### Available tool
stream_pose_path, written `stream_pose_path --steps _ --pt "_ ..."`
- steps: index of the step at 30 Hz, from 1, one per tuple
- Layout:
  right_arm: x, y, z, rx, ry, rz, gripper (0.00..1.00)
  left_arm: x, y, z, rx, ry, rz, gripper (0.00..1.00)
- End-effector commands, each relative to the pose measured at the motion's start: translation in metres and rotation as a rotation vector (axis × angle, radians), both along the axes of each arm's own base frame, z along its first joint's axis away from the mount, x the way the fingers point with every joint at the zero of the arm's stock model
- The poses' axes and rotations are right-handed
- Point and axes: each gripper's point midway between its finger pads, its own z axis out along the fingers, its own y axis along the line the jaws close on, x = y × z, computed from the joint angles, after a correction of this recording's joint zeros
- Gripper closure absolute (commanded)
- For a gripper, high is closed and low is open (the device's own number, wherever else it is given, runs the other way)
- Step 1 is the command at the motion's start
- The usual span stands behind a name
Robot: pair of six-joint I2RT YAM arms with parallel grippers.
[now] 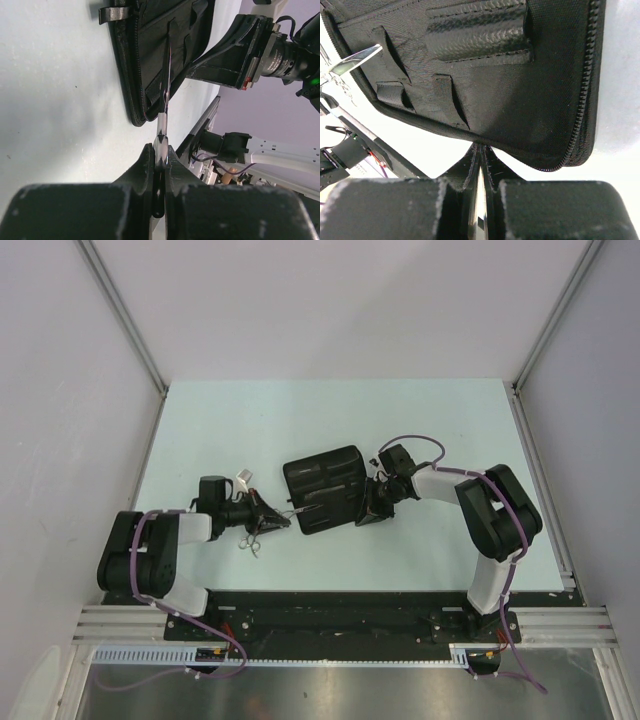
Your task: Sort the hair-cutting tools
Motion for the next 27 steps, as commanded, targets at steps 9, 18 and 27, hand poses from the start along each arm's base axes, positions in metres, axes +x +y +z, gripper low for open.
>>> stream_pose_path --steps 9,18,27 --pt "0.005 -0.002 -0.012 -0.031 -0.022 -0.001 0.94 0.001 0.013 -0.008 0.035 0.021 0.042 1.00" --pt "0.004 -0.001 -0.013 -0.030 -0.019 0.001 0.94 -0.006 0.014 -0.006 0.028 0.038 0.033 0.99" --pt "0.006 0.001 -0.008 -0.026 -0.042 0.001 0.95 -0.001 0.009 0.003 -0.020 0.019 -0.004 1.00"
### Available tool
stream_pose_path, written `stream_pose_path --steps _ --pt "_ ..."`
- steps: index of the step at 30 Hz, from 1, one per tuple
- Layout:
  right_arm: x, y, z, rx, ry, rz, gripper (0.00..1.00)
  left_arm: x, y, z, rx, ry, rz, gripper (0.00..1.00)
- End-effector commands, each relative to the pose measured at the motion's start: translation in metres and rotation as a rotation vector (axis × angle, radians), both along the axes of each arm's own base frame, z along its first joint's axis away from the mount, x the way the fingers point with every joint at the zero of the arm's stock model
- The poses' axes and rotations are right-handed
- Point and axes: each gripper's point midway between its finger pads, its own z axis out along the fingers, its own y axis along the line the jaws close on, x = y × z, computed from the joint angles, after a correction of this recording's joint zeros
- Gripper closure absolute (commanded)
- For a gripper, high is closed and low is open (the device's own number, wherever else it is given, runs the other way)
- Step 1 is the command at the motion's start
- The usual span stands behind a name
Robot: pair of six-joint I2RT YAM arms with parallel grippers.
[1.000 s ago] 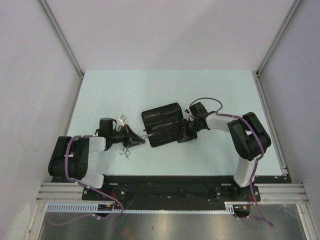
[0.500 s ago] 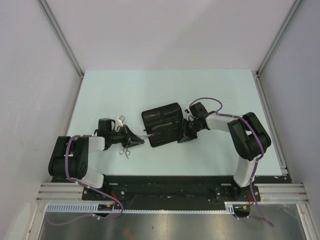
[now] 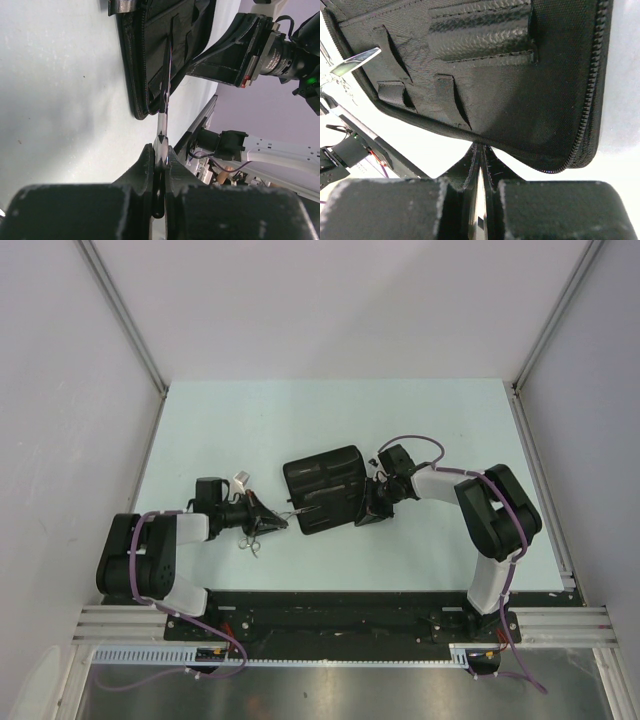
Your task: Sort the hair-cutting tools
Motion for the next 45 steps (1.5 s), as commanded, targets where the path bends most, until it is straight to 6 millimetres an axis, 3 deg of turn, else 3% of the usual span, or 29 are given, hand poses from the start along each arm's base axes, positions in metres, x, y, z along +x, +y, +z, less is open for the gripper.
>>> stream_pose_path --steps 1,9,26,45 --pt "0.007 0.000 -0.008 -0.030 -0.044 -0.003 0.95 0.003 0.001 0.003 -0.014 -0.004 -0.011 1.00" --pt "0.007 0.001 -0.008 -0.029 -0.046 -0.004 0.95 0.005 -0.012 0.011 -0.046 -0.021 -0.049 1.00" --pt "0.006 0.006 -0.009 -0.019 -0.046 0.000 0.95 0.006 -0.022 0.006 -0.098 -0.009 -0.058 1.00" --pt "0.018 0.020 0.009 0.053 -0.108 -0.001 0.96 -0.001 -0.035 -0.030 -0.058 0.092 -0.057 1.00"
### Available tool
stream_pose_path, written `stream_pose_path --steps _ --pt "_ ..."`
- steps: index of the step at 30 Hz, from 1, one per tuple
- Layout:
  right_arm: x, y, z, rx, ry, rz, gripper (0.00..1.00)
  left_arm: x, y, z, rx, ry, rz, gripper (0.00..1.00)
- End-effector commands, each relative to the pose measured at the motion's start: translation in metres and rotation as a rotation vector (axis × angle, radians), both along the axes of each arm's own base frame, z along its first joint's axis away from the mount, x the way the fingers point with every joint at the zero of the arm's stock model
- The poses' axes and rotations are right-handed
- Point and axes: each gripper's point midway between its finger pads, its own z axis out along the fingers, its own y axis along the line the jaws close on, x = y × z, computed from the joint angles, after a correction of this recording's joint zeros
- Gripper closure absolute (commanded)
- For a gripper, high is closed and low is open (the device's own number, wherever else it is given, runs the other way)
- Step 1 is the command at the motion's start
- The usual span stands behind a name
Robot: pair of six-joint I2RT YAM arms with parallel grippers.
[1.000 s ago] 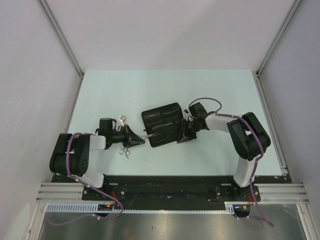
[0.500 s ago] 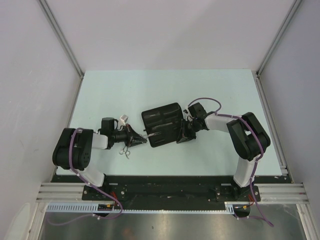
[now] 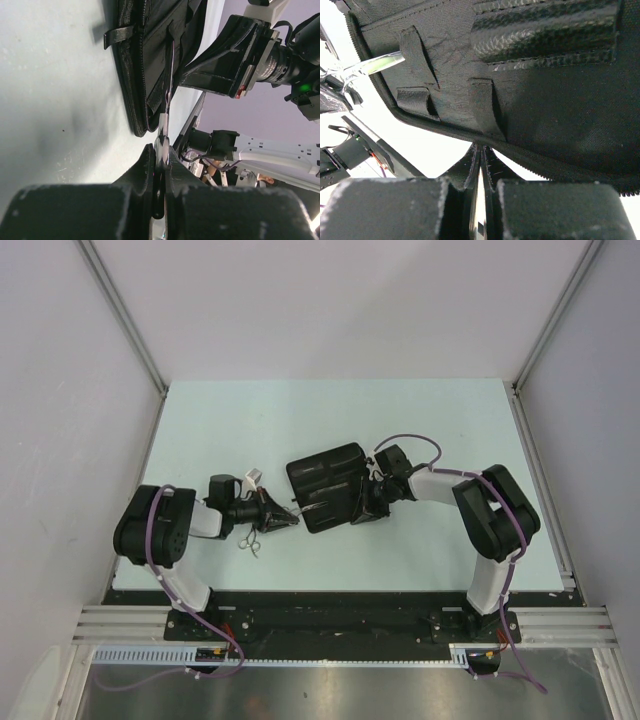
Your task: Sort the hair-cutting tools
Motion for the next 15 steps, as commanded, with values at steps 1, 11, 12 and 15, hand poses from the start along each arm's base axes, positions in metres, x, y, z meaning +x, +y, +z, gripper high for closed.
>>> stream_pose_path --steps 1,11,12,15 --pt "0.015 0.009 0.010 0.036 -0.083 -0.008 0.96 -0.016 -0.005 -0.019 0.030 0.101 -0.007 1.00" --pt "0.058 -0.026 0.086 0.029 -0.280 -0.104 0.91 -0.024 -0.001 -0.035 0.054 0.171 0.020 1.00" --pt "0.065 -0.036 0.090 0.014 -0.302 -0.125 0.83 -0.026 -0.001 -0.038 0.056 0.187 0.022 1.00" --pt "0.081 -0.059 0.083 -0.093 -0.344 -0.165 0.52 -0.030 0.000 -0.044 0.060 0.216 0.025 1.00"
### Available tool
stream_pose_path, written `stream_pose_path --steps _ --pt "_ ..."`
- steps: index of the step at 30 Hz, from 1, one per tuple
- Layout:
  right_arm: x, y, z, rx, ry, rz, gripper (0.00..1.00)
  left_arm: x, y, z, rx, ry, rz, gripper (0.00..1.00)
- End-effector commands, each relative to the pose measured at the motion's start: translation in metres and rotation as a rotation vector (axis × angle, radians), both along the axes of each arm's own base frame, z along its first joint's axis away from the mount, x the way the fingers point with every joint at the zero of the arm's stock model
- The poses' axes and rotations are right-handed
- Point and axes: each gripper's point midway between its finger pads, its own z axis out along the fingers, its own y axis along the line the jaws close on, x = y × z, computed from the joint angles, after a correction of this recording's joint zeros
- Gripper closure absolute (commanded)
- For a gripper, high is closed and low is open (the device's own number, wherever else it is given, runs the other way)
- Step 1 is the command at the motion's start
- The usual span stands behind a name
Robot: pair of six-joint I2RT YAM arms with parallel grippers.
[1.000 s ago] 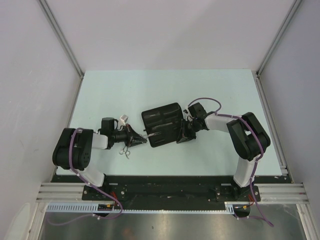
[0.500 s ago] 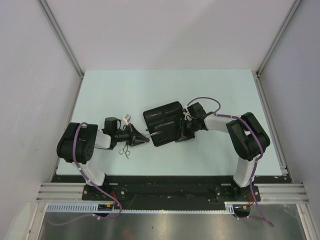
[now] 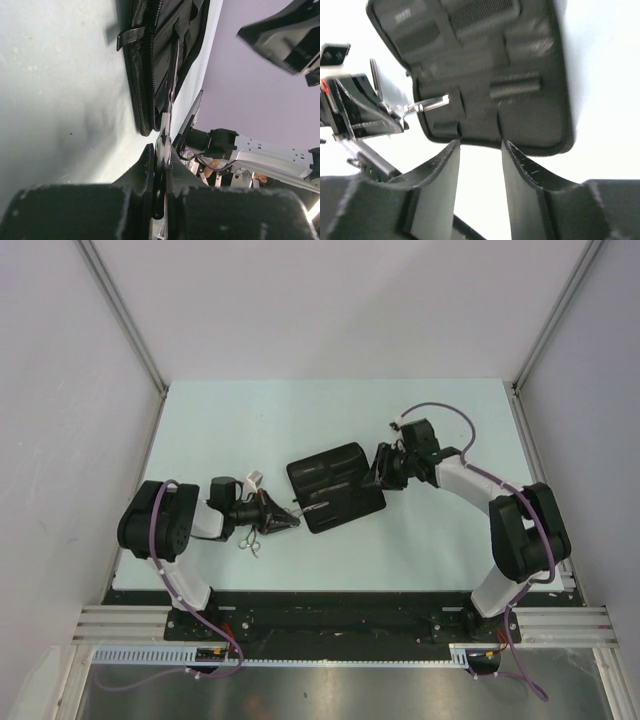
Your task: Sort the hair-cutting tools
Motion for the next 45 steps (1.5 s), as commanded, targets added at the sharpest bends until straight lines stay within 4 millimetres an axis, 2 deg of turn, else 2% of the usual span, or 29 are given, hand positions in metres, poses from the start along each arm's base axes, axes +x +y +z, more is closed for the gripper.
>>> stream_pose_path --steps 1,3,7,11,12,14,15,17,18,24,32,35,41,45 --pt "0.035 -0.034 0.012 -0.133 -0.128 -0.066 0.49 -0.029 0.001 -0.037 0.073 0.201 0.020 0.99" --pt "0.042 -0.044 -0.009 -0.205 -0.119 -0.067 0.42 -0.033 0.002 -0.041 0.079 0.218 0.025 0.99" --pt "0.048 -0.047 -0.034 -0.255 -0.089 -0.064 0.42 -0.033 0.003 -0.041 0.085 0.211 0.028 0.99" --pt "0.051 -0.049 -0.042 -0.274 -0.085 -0.068 0.44 -0.033 0.004 -0.040 0.089 0.201 0.035 0.90" --pt "0.051 -0.049 -0.044 -0.277 -0.081 -0.069 0.44 -0.033 0.004 -0.040 0.090 0.200 0.035 0.81" --pt "0.050 -0.049 -0.049 -0.287 -0.069 -0.061 0.44 -0.036 0.006 -0.042 0.094 0.208 0.040 0.70" --pt "0.049 -0.049 -0.050 -0.287 -0.068 -0.057 0.44 -0.036 0.006 -0.042 0.094 0.207 0.043 0.59" --pt "0.047 -0.048 -0.054 -0.288 -0.055 -0.053 0.46 -0.036 0.008 -0.042 0.099 0.206 0.051 0.52" --pt "0.047 -0.047 -0.056 -0.288 -0.050 -0.051 0.46 -0.035 0.008 -0.041 0.099 0.199 0.054 0.44" --pt "0.043 -0.043 -0.062 -0.285 -0.032 -0.038 0.53 -0.030 0.010 -0.033 0.099 0.158 0.066 0.29" --pt "0.039 -0.044 -0.065 -0.300 -0.022 -0.030 0.62 -0.018 0.018 -0.020 0.173 0.079 0.124 0.31" --pt "0.039 -0.045 -0.065 -0.306 -0.020 -0.035 0.64 -0.014 0.026 -0.021 0.239 0.090 0.166 0.35" --pt "0.036 -0.041 -0.069 -0.313 -0.010 -0.035 0.69 0.003 0.039 -0.004 0.351 0.029 0.234 0.43" --pt "0.031 -0.039 -0.072 -0.326 0.008 -0.040 0.73 0.008 0.036 0.003 0.348 0.018 0.230 0.46"
